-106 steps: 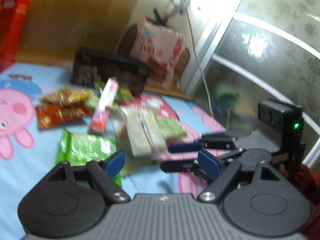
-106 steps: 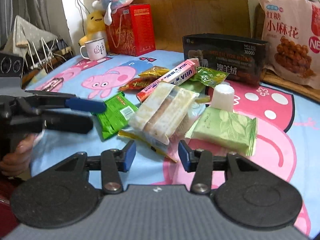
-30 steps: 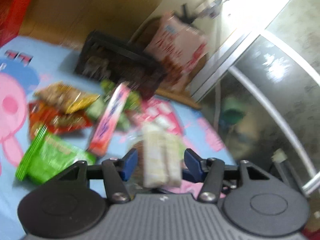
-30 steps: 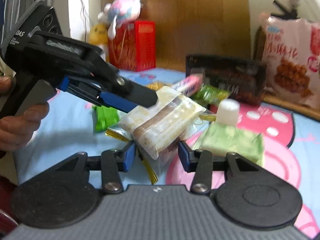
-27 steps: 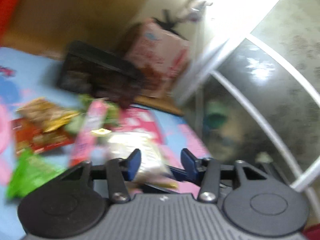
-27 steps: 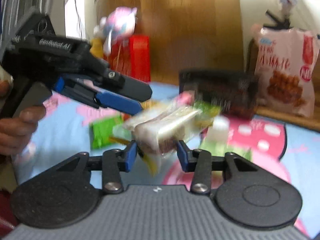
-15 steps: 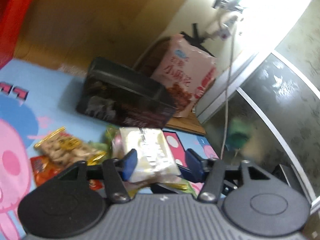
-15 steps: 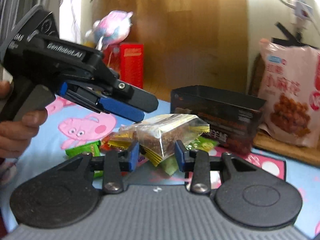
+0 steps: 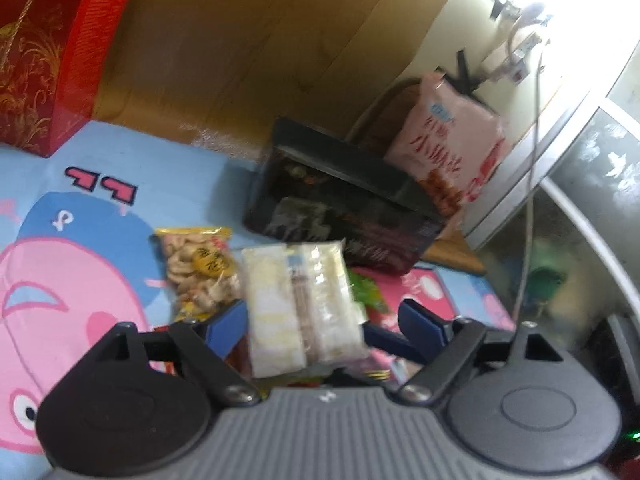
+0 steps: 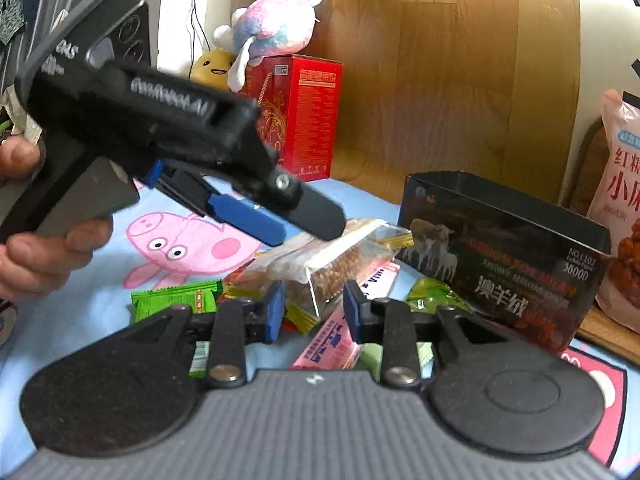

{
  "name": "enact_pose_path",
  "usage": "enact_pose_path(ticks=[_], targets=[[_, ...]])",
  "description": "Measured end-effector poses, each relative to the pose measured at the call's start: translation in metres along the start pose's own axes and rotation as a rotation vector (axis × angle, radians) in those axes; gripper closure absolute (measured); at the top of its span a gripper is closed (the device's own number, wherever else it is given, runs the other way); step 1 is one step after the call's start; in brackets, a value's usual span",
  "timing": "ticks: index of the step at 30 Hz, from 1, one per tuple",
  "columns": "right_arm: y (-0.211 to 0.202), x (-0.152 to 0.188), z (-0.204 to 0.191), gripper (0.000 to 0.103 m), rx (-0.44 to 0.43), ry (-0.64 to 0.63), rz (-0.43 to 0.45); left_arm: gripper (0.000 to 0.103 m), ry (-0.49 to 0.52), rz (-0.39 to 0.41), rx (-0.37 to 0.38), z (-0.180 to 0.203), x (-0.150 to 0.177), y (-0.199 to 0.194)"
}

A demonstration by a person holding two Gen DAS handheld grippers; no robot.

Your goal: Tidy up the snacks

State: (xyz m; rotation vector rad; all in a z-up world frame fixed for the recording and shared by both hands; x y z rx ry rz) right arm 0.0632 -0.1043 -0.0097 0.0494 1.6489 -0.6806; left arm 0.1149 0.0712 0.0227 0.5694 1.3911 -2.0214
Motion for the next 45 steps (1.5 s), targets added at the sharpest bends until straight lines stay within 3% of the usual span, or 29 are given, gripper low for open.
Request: enact_pose_path(ticks=[4,6,12,18,24,29,31,38,42,45], targets=[[-0.001,0.0,0.0,0.066,0.007,-0.001,-0.003,0.019,-0.032,-0.018,0.028,-0.006,0.006,0.004],[-0.002,0.004,0.001,0.06,0.007,0.0,-0.005,0.02,-0.059,-0.014,0.056,-0.013,0.006,0.002],[0.005,-0.001,0.002,0.053,0.035,-0.023,-0.03,0.026,-0.111,-0.031,0.107,-0.025,0.004,0.002],[0.013,0.004,0.007,0.045,0.053,-0.015,-0.061,0.03,-0.076,-0.028,0.067,-0.02,0.007,0.01],[0.025,0.001,-0.005,0.038,0.095,-0.185,-0.101,0.032,-0.141,-0.045,0.099,-0.032,0.005,0.018],[0.04,0.002,-0.015,0.048,0.119,-0.322,-0.115,0.035,-0.117,-0.019,0.098,-0.025,0.006,0.015],[0.038,-0.002,-0.016,0.049,0.127,-0.309,-0.096,0.035,-0.139,-0.007,0.113,-0.025,0.003,0.01],[0.008,-0.03,-0.002,0.052,0.231,-0.314,0.074,0.035,-0.056,0.116,0.151,0.012,-0.044,-0.007],[0.001,-0.051,0.038,0.052,0.289,-0.26,0.113,0.035,-0.023,0.129,0.174,0.035,-0.088,0.022],[0.0,-0.061,0.081,0.052,0.305,-0.146,0.13,0.035,-0.019,0.111,0.18,0.05,-0.114,0.053]])
Point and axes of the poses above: each gripper's, at about its wrist camera, not at the fingertips, and y roughly the way its jaws point, z to its right, x to its underside, the point moved 3 cm from there along y, roughly the way its jaws point, and after that the axes turned 13 degrees about -x, right-handed, at the moved point
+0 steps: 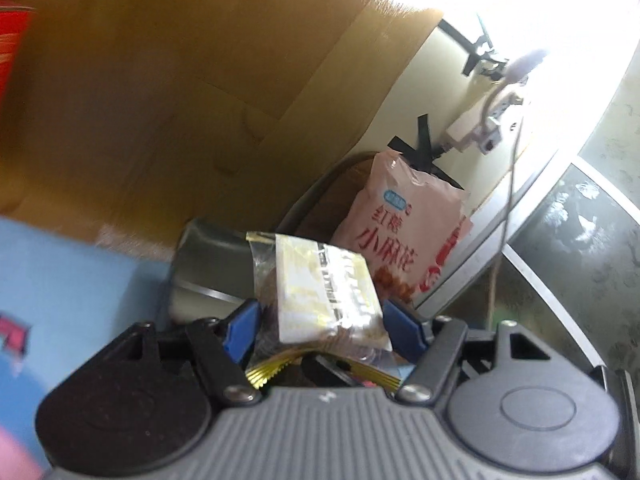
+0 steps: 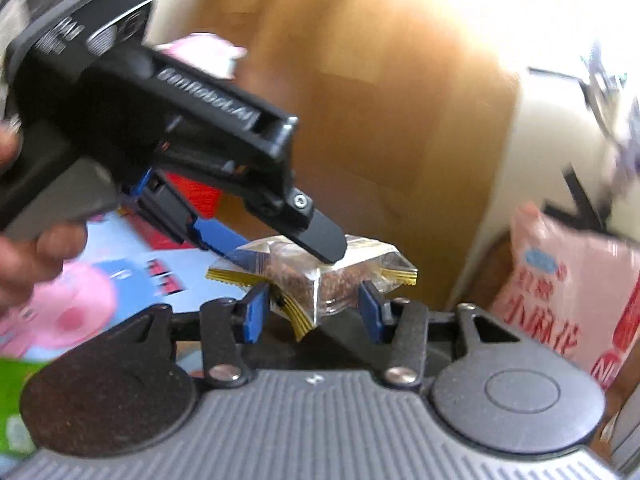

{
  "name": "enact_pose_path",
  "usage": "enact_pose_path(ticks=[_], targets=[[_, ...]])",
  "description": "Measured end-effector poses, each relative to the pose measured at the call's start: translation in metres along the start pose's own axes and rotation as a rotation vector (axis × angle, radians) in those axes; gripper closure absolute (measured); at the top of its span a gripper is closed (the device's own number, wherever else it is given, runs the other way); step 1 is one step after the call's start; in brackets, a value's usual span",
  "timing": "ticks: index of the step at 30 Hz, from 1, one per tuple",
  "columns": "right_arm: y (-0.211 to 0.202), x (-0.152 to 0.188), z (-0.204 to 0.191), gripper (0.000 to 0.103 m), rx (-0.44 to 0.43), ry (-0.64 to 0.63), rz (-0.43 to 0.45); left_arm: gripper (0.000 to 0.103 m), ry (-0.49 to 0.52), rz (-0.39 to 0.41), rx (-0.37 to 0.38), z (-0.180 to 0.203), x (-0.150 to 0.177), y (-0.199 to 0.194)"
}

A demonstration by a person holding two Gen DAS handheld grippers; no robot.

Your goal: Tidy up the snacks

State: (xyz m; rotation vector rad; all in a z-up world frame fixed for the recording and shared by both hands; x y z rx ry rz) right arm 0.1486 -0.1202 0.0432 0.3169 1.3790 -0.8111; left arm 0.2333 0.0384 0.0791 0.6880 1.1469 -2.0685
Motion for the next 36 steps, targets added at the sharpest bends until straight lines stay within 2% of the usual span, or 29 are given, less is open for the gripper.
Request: enact_pose_path(ticks=[3,5,7,8,11,16,18,22,28,32,34,36], targets=[[0.015,0.006,0.037,0.052,0.014,0.118,-0.023,0.034,0.013,-0.003,-0.038,0.009,-0.006,0.033],[0.025,0.015,0.054,0.05,0.056,0.162,-0.059,0.033,0.017,-0.013,-0.067,0.012,-0.003,0.044],[0.026,0.021,0.065,0.046,0.124,0.179,-0.082,0.033,0.008,-0.012,-0.052,0.013,0.003,0.041],[0.02,0.022,0.068,0.046,0.125,0.199,-0.07,0.029,0.015,-0.004,-0.035,0.014,0.008,0.034],[-0.004,0.026,0.069,0.046,0.084,0.265,-0.024,0.025,0.065,0.028,-0.052,0.014,0.023,0.01],[-0.027,0.042,0.042,0.047,-0.02,0.357,-0.022,0.025,0.082,-0.006,-0.05,0.002,0.059,-0.028],[-0.033,0.048,0.034,0.048,-0.052,0.394,-0.036,0.025,0.101,0.011,-0.077,-0.005,0.075,-0.048],[-0.049,0.056,0.011,0.048,-0.081,0.437,-0.033,0.025,0.136,0.07,-0.182,-0.021,0.096,-0.082],[-0.033,0.064,-0.002,0.046,-0.119,0.533,-0.065,0.025,0.087,0.059,-0.243,-0.051,0.124,-0.103],[-0.009,0.06,0.005,0.045,-0.161,0.633,-0.108,0.025,0.065,0.061,-0.231,-0.056,0.131,-0.104],[0.006,0.059,0.01,0.04,-0.177,0.676,-0.134,0.025,0.063,0.075,-0.211,-0.056,0.132,-0.103],[0.019,0.06,0.014,0.029,-0.158,0.706,-0.167,0.025,0.064,0.059,-0.198,-0.057,0.136,-0.097]])
Point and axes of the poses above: each gripper's, at about its wrist camera, not at the fingertips, and y roughly the way its jaws point, z to its right, x to its underside, the point moved 3 cm from there along y, roughly the way its jaws point, and after that the axes turned 13 degrees about -x, right-handed, at the moved point
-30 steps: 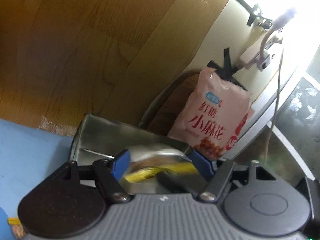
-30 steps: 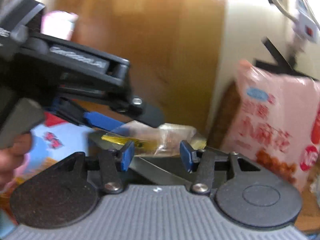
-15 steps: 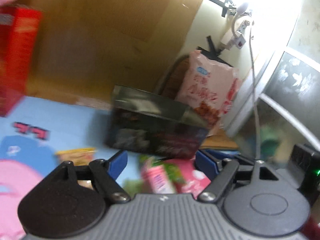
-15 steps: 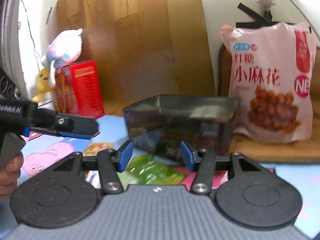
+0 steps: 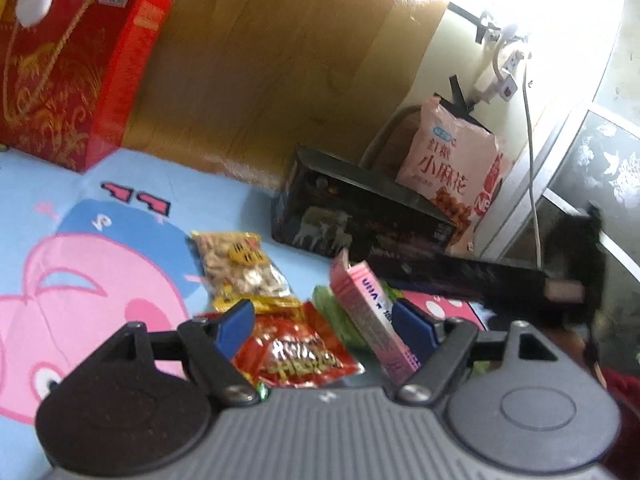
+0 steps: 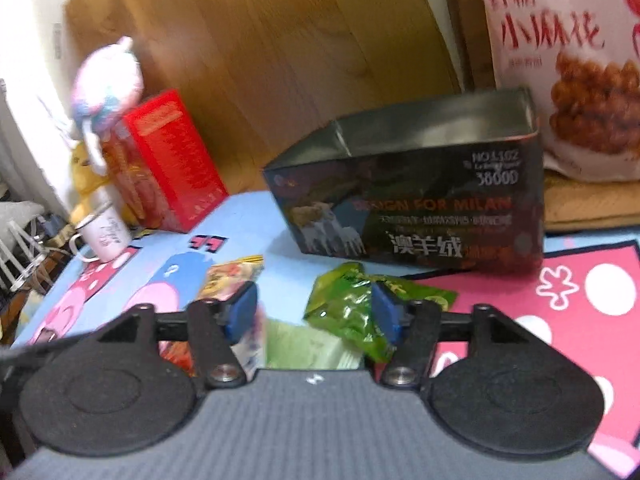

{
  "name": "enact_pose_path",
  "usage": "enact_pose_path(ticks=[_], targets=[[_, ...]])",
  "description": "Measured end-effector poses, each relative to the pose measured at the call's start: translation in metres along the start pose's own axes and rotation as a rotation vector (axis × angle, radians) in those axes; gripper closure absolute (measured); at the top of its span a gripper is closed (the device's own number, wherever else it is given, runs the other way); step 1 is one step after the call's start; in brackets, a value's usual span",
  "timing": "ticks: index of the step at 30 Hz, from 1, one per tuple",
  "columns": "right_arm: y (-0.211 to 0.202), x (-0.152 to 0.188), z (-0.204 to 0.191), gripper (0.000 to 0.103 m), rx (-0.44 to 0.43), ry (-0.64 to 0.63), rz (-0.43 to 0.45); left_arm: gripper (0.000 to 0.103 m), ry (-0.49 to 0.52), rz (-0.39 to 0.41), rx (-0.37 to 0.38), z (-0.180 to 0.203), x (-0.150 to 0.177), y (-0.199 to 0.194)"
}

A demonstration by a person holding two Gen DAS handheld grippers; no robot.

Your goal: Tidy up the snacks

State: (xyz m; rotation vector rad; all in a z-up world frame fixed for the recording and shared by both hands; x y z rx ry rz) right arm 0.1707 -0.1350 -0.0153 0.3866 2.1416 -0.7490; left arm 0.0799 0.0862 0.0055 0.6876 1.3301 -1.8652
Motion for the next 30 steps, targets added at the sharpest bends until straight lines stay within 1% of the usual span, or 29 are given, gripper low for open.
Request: enact_pose_path(ticks=[2,5,7,8,9,11,14,20,23,26,28,30], targets=[[0.01,-0.002,0.006,0.024,0.032,0.033,-0.02,0.026,0.019,-0.04,-0.017,0.001,0.005,0.008],[0.017,-0.002,0.008,0.022,0.066,0.043,-0.035,0.026,0.02,-0.043,0.003,0.002,0.006,0.008],[0.018,0.0,0.003,0.026,0.08,0.011,-0.053,0.026,0.017,-0.042,0.001,0.001,0.006,0.008],[0.02,0.001,0.0,0.037,0.091,-0.015,-0.065,0.026,0.011,-0.041,0.003,0.0,0.006,0.007],[0.02,0.004,-0.005,0.041,0.11,-0.053,-0.08,0.026,0.004,-0.041,0.003,-0.001,0.006,0.007],[0.018,0.008,-0.01,0.044,0.124,-0.097,-0.093,0.026,-0.012,-0.042,0.003,-0.004,0.005,0.006],[0.01,0.013,-0.015,0.049,0.109,-0.099,-0.096,0.026,-0.033,-0.041,0.004,-0.007,0.004,0.005],[-0.012,0.028,-0.025,0.05,0.086,-0.118,-0.091,0.026,-0.044,-0.039,0.007,-0.008,0.004,0.005],[-0.018,0.036,-0.038,0.051,0.092,-0.18,-0.096,0.026,-0.05,-0.031,0.012,-0.008,0.004,0.003],[-0.027,0.049,-0.058,0.049,0.079,-0.274,-0.122,0.026,-0.062,-0.022,0.019,-0.01,0.003,0.001],[-0.038,0.058,-0.069,0.048,0.076,-0.334,-0.095,0.026,-0.066,-0.015,0.02,-0.01,0.003,0.0],[-0.05,0.065,-0.076,0.048,0.06,-0.354,-0.069,0.026,-0.07,-0.009,0.021,-0.01,0.002,-0.001]])
Point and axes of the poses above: each gripper's, at about its wrist camera, not at the fingertips, and y roughly the way its jaws point, z to its right, x to its underside, the point moved 3 cm from there along y, roughly the way its jaws point, and after that the axes turned 13 degrees about -x, right-handed, at the moved point
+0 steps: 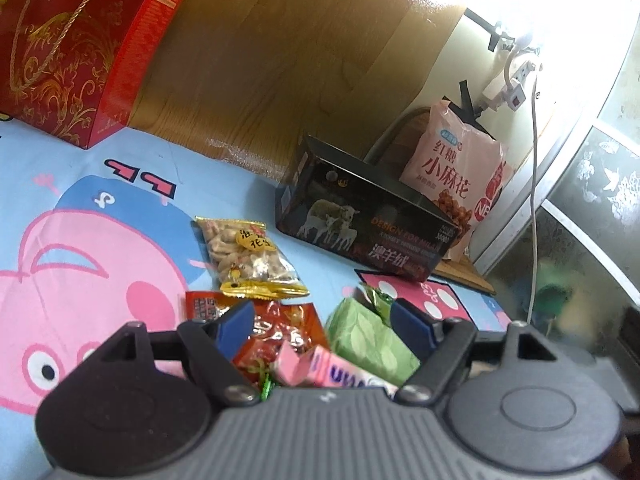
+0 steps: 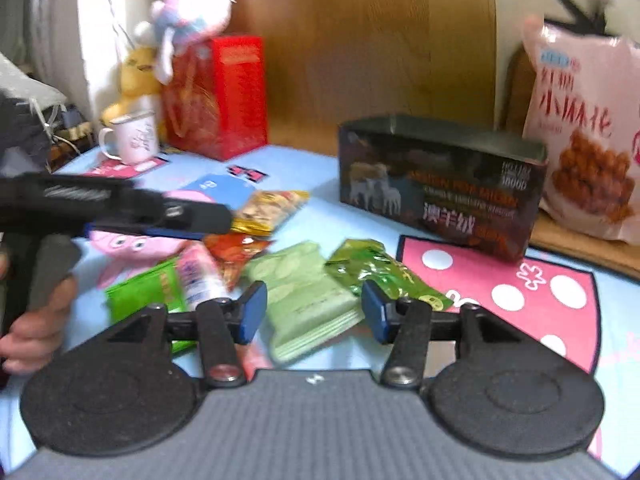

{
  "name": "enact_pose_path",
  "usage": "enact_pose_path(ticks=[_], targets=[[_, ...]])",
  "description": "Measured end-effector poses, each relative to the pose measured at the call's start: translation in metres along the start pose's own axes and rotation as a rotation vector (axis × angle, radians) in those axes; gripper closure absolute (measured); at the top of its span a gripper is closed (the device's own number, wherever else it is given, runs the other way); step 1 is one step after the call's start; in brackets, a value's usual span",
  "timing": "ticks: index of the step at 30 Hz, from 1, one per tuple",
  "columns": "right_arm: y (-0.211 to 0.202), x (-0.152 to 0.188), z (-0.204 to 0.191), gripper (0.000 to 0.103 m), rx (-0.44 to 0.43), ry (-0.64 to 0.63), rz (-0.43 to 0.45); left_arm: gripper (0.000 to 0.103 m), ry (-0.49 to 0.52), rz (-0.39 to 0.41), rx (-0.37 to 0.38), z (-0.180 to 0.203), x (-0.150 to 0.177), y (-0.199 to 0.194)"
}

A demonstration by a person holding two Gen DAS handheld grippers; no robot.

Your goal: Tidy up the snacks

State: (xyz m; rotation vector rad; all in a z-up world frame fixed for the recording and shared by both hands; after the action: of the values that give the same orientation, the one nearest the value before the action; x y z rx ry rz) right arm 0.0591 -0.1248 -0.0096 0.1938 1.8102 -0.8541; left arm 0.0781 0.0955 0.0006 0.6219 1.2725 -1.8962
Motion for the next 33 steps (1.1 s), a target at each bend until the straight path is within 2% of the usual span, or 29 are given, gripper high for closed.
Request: enact_pose_path(ticks=[8,12,17,19,20,21,22,24,29,33], targets=[[-0.017,0.024,-0.017,0.046,-0.07,0.069,0.022,0.028,-0.037,0.022,0.008,-0.006,-0.003,-0.007],[-0.016,0.035,-0.027,0.046,-0.071,0.047,0.0,0.028,-0.059,0.026,0.015,-0.009,-0.002,-0.015],[-0.01,0.04,-0.022,0.046,-0.062,0.068,0.001,0.028,-0.029,-0.018,-0.02,-0.002,0.007,-0.015],[-0.009,0.04,-0.02,0.046,-0.061,0.069,0.011,0.033,-0.008,-0.035,-0.014,0.005,0.012,-0.016],[-0.008,0.041,-0.02,0.048,-0.063,0.068,0.013,0.039,0.006,-0.053,0.002,0.01,0.016,-0.014],[-0.007,0.041,-0.02,0.062,-0.061,0.062,0.014,0.04,0.022,-0.062,0.006,0.015,0.02,-0.014],[-0.007,0.041,-0.02,0.067,-0.056,0.054,0.012,0.04,0.049,-0.052,-0.018,0.021,0.023,-0.015],[-0.008,0.039,-0.021,0.067,-0.027,0.039,0.005,0.04,0.086,-0.03,-0.035,0.029,0.026,-0.02],[-0.025,0.043,-0.023,0.067,-0.012,0.018,0.02,0.04,0.049,-0.016,0.046,0.038,0.025,-0.033],[-0.041,0.048,-0.026,0.067,0.022,0.002,0.047,0.04,0.083,-0.01,0.067,0.053,0.028,-0.037]])
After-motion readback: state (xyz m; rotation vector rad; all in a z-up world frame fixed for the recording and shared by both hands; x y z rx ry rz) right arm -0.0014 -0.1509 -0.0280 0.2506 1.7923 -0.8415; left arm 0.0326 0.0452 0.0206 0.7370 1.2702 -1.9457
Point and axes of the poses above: each gripper's, at about its wrist camera, not at the fingertips, and y roughly the way its jaws point, z to its right, x to its underside, the point moved 3 cm from there along y, roughly the way its jaws point, and after that the axes turned 13 degrees about -x, right-handed, at the moved point
